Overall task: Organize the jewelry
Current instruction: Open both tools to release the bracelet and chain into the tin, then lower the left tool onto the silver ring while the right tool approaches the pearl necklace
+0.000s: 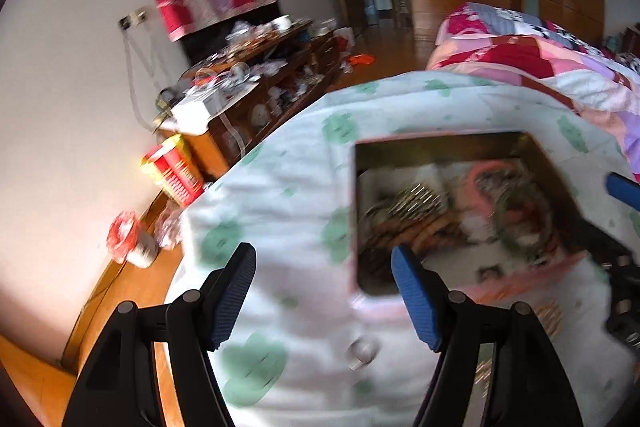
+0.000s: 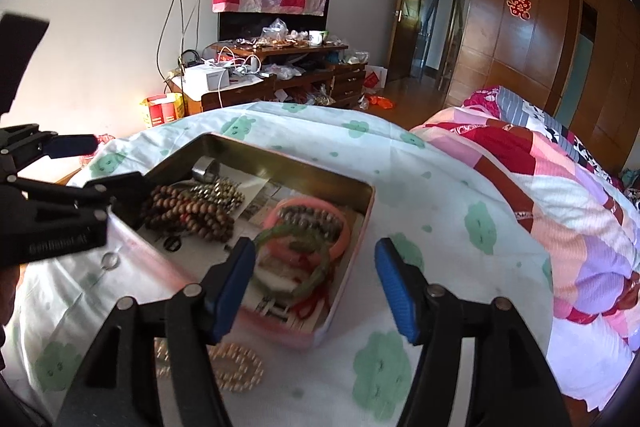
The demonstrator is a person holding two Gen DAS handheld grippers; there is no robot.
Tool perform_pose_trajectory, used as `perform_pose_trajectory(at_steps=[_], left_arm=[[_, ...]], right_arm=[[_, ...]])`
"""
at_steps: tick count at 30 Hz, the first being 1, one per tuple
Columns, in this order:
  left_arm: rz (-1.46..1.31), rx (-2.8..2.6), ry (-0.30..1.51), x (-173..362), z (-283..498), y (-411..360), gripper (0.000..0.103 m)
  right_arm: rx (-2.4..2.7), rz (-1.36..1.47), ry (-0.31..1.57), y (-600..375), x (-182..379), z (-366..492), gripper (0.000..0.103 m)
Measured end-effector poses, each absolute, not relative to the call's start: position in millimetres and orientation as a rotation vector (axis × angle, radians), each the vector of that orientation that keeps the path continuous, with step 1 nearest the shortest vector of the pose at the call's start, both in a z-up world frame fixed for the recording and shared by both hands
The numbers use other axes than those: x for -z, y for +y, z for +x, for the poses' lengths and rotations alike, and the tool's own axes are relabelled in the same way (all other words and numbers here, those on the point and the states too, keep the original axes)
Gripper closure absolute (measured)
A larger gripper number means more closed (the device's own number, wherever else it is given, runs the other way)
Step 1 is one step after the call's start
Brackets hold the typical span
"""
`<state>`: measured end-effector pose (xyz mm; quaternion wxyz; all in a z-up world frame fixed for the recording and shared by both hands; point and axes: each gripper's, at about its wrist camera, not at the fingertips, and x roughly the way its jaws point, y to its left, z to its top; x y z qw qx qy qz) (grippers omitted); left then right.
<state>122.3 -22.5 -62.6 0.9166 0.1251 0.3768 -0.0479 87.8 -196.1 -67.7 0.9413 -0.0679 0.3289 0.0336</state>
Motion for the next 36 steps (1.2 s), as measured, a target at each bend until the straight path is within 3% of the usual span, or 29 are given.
perform_pose_trajectory(at_steps=[13,36], left_arm=[[0.125,-0.006,0.869,103,80,35,0.032],[0.142,0.128,0.870,104,76,2,0.032]], right_arm=[[-0.066,-0.127,0.794,-168,100,60,0.034],[-0.047,-0.192,0.906,-195,121,36,0.034]])
